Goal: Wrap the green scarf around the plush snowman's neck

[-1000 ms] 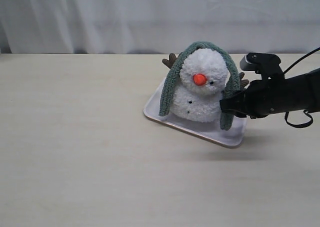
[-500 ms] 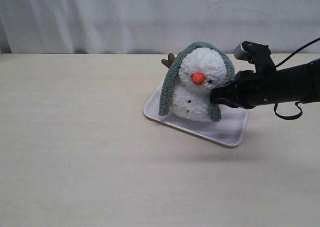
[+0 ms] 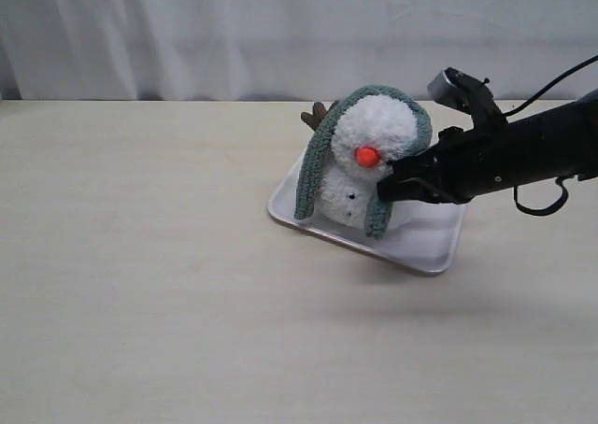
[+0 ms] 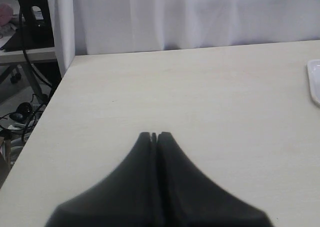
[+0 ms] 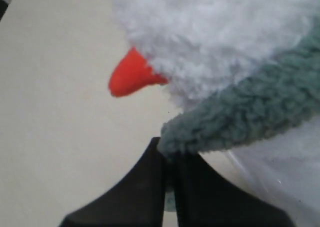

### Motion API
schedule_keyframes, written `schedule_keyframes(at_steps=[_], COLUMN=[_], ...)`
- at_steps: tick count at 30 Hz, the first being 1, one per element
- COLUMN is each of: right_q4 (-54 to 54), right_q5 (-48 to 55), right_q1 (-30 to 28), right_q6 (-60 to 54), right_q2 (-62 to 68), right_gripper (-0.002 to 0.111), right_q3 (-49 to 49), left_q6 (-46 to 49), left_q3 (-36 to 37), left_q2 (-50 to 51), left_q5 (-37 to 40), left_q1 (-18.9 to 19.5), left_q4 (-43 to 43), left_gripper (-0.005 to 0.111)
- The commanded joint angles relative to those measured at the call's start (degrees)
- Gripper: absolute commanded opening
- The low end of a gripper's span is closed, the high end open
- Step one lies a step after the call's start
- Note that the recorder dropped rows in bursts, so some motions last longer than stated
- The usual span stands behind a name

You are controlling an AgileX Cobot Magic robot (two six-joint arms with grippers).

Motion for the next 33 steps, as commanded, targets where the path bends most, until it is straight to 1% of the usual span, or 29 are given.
schedule_keyframes(at_steps=[1, 4, 7, 13, 16, 18, 21, 23, 26, 28, 33], right_q4=[-2.2, -2.0, -1.3, 4.7, 5.2, 5.2, 5.2, 5.0, 2.9, 0.5, -4.1], right_q5=[-3.8, -5.0, -3.0, 2.6, 3.0, 3.0, 3.0, 3.0, 3.0, 2.2, 3.4], right_q1=[0.0, 0.0, 0.0, 0.0, 0.0, 0.0, 0.0, 0.0, -0.1, -0.1, -0.1], right_q6=[1.7, 1.8, 0.8, -6.3, -7.1, -7.3, -7.2, -7.2, -6.0, -3.2, 3.6], right_q2=[1.3, 3.2, 5.0, 5.7, 5.7, 5.7, 5.7, 5.4, 4.3, 2.9, -2.2], right_gripper=[0.004, 0.004, 0.004, 0.004, 0.005, 0.011, 0.026, 0.039, 0.053, 0.056, 0.056], right_q3=[1.3, 1.6, 1.6, 1.4, 1.4, 1.4, 1.4, 1.4, 1.4, 1.4, 1.4], left_q6=[0.0, 0.0, 0.0, 0.0, 0.0, 0.0, 0.0, 0.0, 0.0, 0.0, 0.0], left_q3=[0.1, 0.1, 0.1, 0.1, 0.1, 0.1, 0.1, 0.1, 0.1, 0.1, 0.1], left_q2=[-0.1, -0.1, -0.1, -0.1, -0.1, -0.1, -0.1, -0.1, -0.1, -0.1, -0.1], left_q5=[-0.7, -0.7, -0.7, -0.7, -0.7, -0.7, -0.7, -0.7, -0.7, -0.7, -0.7], left_q1=[0.0, 0.0, 0.0, 0.0, 0.0, 0.0, 0.0, 0.0, 0.0, 0.0, 0.0], left_q4=[0.0, 0.0, 0.0, 0.0, 0.0, 0.0, 0.0, 0.0, 0.0, 0.0, 0.0], left_gripper=[0.000, 0.000, 0.000, 0.000, 0.000, 0.000, 0.000, 0.000, 0.000, 0.000, 0.000])
